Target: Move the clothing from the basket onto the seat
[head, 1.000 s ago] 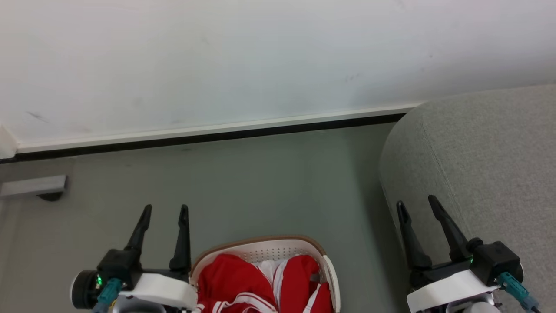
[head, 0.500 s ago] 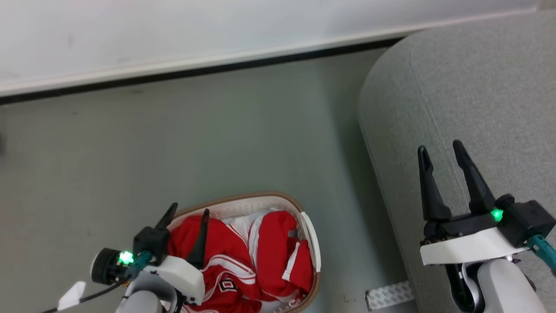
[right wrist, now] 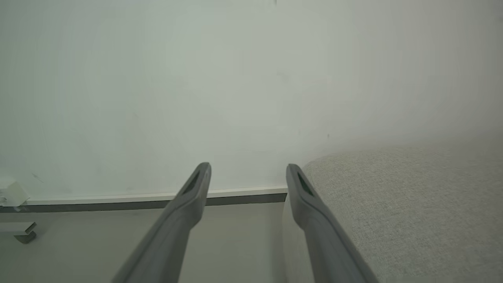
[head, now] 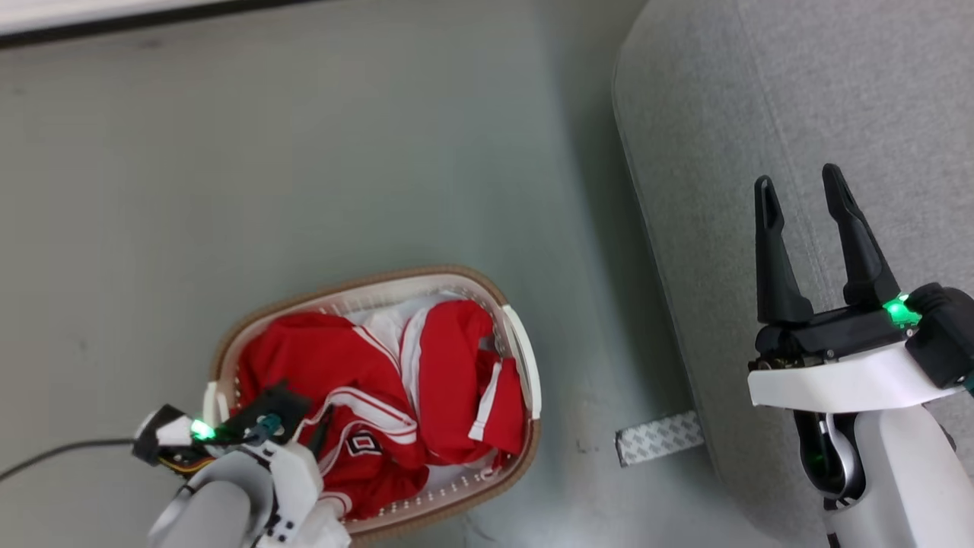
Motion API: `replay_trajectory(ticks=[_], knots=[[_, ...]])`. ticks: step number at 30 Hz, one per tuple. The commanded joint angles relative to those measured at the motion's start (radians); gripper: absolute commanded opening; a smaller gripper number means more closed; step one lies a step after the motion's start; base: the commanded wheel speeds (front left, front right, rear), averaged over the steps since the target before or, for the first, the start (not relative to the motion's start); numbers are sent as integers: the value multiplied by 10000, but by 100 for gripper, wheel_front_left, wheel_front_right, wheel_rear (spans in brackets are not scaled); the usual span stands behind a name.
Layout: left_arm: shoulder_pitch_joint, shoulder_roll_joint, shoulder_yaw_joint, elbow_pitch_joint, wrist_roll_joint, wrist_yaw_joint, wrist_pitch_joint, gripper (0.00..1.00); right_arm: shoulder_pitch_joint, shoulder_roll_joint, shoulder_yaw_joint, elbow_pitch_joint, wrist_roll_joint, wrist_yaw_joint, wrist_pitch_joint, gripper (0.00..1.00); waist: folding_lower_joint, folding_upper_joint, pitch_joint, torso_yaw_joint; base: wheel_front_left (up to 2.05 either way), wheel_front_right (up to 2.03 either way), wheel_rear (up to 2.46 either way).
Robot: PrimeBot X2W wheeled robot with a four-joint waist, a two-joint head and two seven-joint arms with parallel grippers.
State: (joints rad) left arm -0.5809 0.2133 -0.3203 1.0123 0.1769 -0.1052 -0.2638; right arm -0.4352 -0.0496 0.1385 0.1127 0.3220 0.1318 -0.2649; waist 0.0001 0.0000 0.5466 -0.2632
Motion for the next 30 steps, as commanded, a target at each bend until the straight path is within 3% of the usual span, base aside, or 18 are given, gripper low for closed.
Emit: replay_trajectory(ticks=[1, 10, 26, 27, 29, 30], knots=[[-109, 118, -55, 112, 104, -17, 23, 100, -165, -16, -4, -50, 122, -21, 9, 100, -1, 0, 383, -170, 0, 0, 0], [-1419, 435, -1278, 1989, 1193, -51, 586, 100, -519, -18, 120, -223, 338, -21, 9, 100, -1, 0, 1485, -552, 0, 0, 0], [-2353, 1015, -2512, 2745, 1841, -224, 2619, 100, -809, -16, 418, -433, 903, -21, 9, 100, -1, 0, 2877, -1280, 0, 0, 0], [-2352, 1009, -2549, 2754, 1827, -230, 2691, 89, -804, -16, 430, -422, 931, -21, 9, 100, -1, 0, 2893, -1293, 0, 0, 0], [-2358, 1022, -2602, 2763, 1771, -237, 2762, 35, -819, -18, 453, -389, 955, -21, 9, 100, -1, 0, 2909, -1321, 0, 0, 0], [-2360, 1011, -2636, 2764, 1753, -241, 2741, 17, -826, -18, 461, -368, 957, -21, 9, 100, -1, 0, 2901, -1325, 0, 0, 0]])
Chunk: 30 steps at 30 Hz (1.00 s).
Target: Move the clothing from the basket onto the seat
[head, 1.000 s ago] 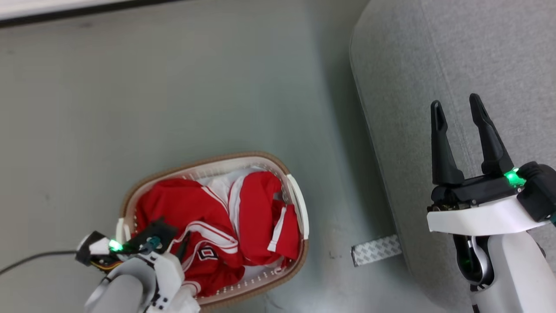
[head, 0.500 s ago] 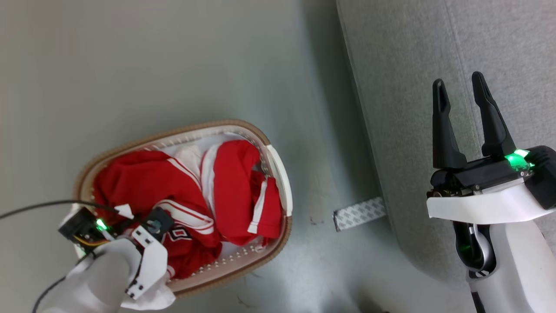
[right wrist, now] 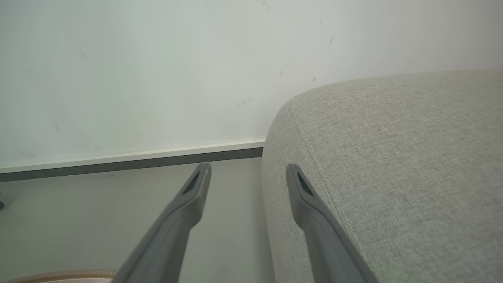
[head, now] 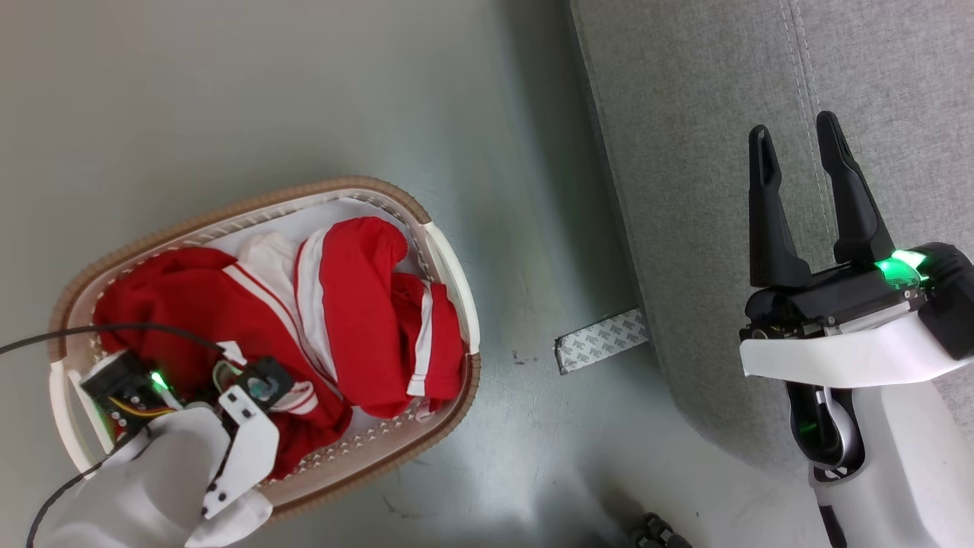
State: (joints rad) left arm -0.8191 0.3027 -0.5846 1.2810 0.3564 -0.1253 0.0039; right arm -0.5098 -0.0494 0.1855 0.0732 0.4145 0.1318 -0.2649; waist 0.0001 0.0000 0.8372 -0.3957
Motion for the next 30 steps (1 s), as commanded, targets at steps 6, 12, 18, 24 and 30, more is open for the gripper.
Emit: replay_trajectory(ticks=[6, 12, 18, 24, 30], knots=[[126, -37, -5, 73, -340, -36, -215, 0, -77, -20, -80, 157, -30, -21, 8, 100, -1, 0, -423, 108, 0, 0, 0], [547, -506, 230, 72, -908, 117, -764, 0, 144, -24, -182, 301, -310, -21, 9, 100, -1, 0, -1581, 491, 0, 0, 0], [1196, -1237, 759, 80, -1751, 147, -1459, 0, 553, -23, -342, 474, -409, -21, 9, 100, -1, 0, -3119, 1066, 0, 0, 0], [1795, -1805, 1314, 83, -2657, 136, -2235, 0, 1066, -29, -348, 725, -634, -21, 9, 100, -1, 0, -4702, 1674, 0, 0, 0], [2248, -2144, 1731, -308, -3496, 44, -2631, 0, 1620, -29, -384, 928, -243, -21, 9, 100, -1, 0, -5894, 2326, 0, 0, 0]])
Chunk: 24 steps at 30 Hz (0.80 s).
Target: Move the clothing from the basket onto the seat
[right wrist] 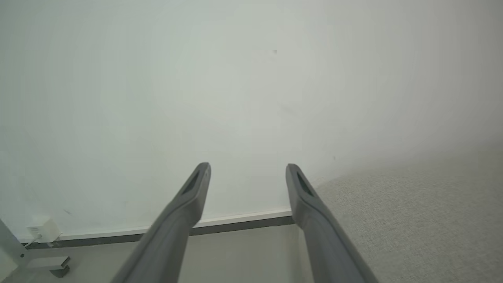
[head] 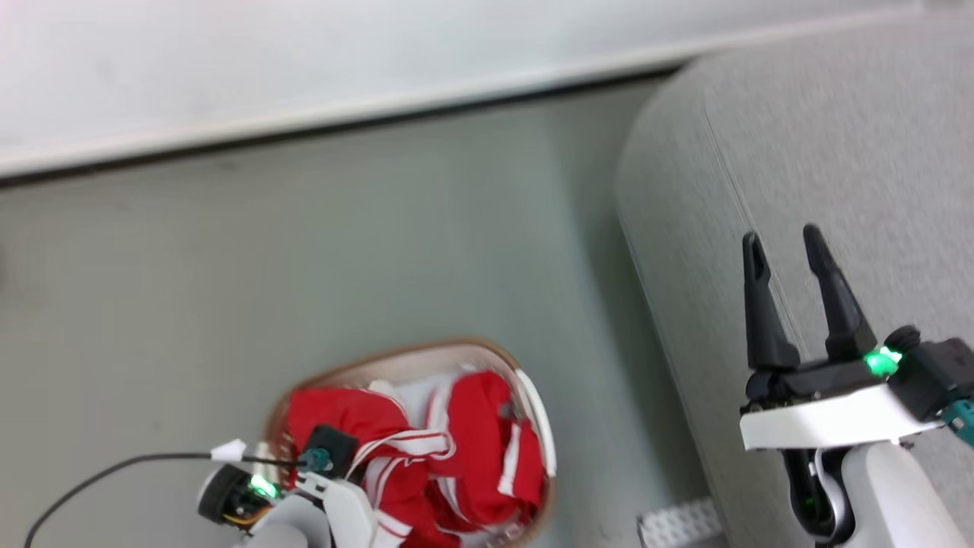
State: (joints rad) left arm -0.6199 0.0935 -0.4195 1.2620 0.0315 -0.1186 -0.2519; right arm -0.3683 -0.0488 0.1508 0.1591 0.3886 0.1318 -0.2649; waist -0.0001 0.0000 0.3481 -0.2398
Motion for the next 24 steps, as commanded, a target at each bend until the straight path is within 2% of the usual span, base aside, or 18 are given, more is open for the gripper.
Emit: replay_trajectory(ticks=[1, 5, 16, 24], knots=[[318, -77, 133, -257, -348, -29, -112, 0, 290, -33, -25, 116, 15, -21, 9, 100, 1, 0, -1144, 855, 0, 0, 0], [557, -241, 343, -1050, -873, -81, -130, 0, 559, -30, -94, 235, -126, -21, 9, 100, 1, 0, -1701, 1236, 0, 0, 0], [1373, -389, 639, -4534, -2492, -116, -129, 0, 1316, -48, -68, 570, -387, -21, 9, 100, 1, 0, -2975, 1988, 0, 0, 0], [1459, -407, 481, -6732, -3913, -121, -128, 0, 1778, -178, 636, 1071, -244, -21, 9, 100, 1, 0, -3652, 2322, 0, 0, 0]])
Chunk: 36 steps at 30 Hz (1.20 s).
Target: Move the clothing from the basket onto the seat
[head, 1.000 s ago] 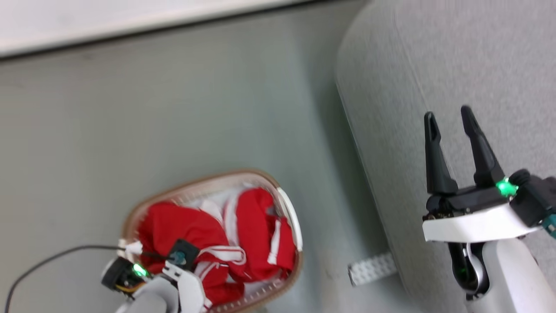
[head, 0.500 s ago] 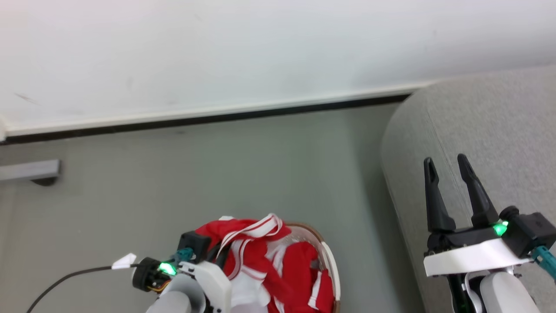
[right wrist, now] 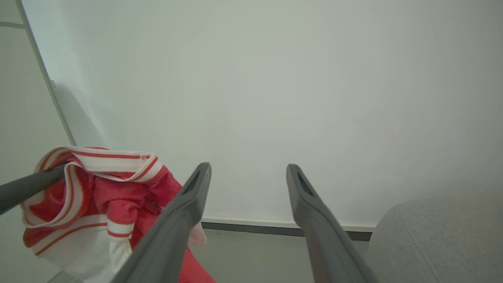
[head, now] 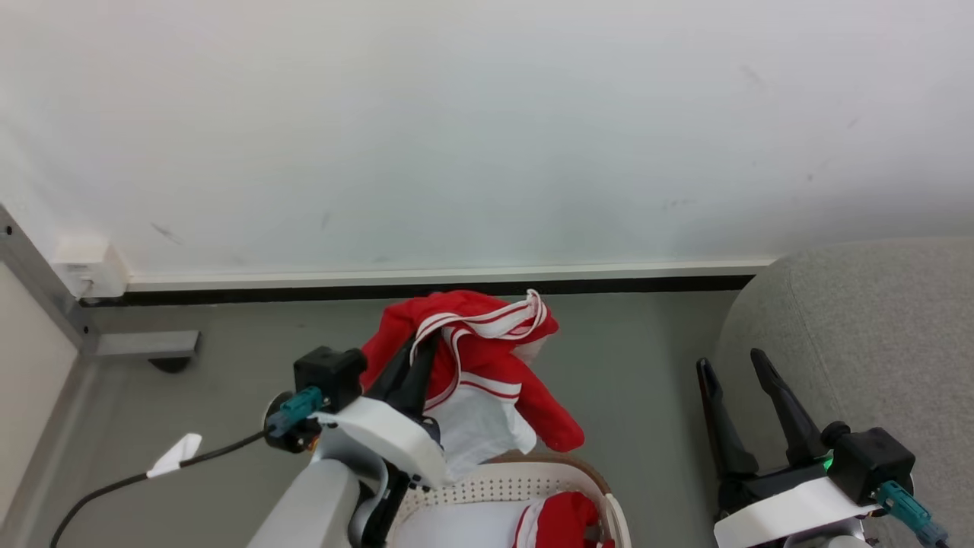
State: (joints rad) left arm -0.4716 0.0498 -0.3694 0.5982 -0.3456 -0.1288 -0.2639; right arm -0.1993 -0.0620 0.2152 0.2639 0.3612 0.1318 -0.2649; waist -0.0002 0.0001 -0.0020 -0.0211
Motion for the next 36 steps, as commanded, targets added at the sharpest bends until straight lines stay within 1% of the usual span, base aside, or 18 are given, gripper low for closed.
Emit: replay_trajectory(ticks=[1, 7, 11, 19, 24, 28, 32, 36], knots=[[-111, 29, -68, -240, -290, -19, -8, 0, 139, -45, 55, 66, 65, -21, 9, 100, 2, -1, -193, 157, 0, 0, 0], [-545, 26, -70, -1057, -888, -6, 352, 0, 293, -52, 438, 189, 151, -21, 10, 100, 2, -1, -362, 266, 0, 0, 0], [-680, 25, -77, -1648, -973, 74, 543, 0, 360, -46, 589, 203, 217, -21, 10, 100, 2, -1, -392, 267, 0, 0, 0], [-625, 41, -78, -2353, -1189, 221, 782, 0, 217, -78, 999, 137, 312, -21, 10, 100, 2, -1, -307, 285, 0, 0, 0], [-646, 49, -147, -2479, -1240, 218, 830, 0, 18, -142, 1544, 290, 195, -21, 10, 100, 2, -1, -243, 367, 0, 0, 0], [-563, 45, -304, -2478, -1284, 204, 838, 0, -192, -100, 1992, 283, 467, -21, 10, 100, 2, -1, -247, 499, 0, 0, 0], [-513, 38, -534, -2367, -1388, 182, 843, 0, -505, -65, 2617, 214, 713, -21, 10, 100, 2, -1, -277, 737, 0, 0, 0], [-511, 31, -841, -2289, -1485, 170, 823, 0, -762, -42, 3067, 411, 852, -21, 10, 100, 2, -1, -326, 1065, 0, 0, 0]])
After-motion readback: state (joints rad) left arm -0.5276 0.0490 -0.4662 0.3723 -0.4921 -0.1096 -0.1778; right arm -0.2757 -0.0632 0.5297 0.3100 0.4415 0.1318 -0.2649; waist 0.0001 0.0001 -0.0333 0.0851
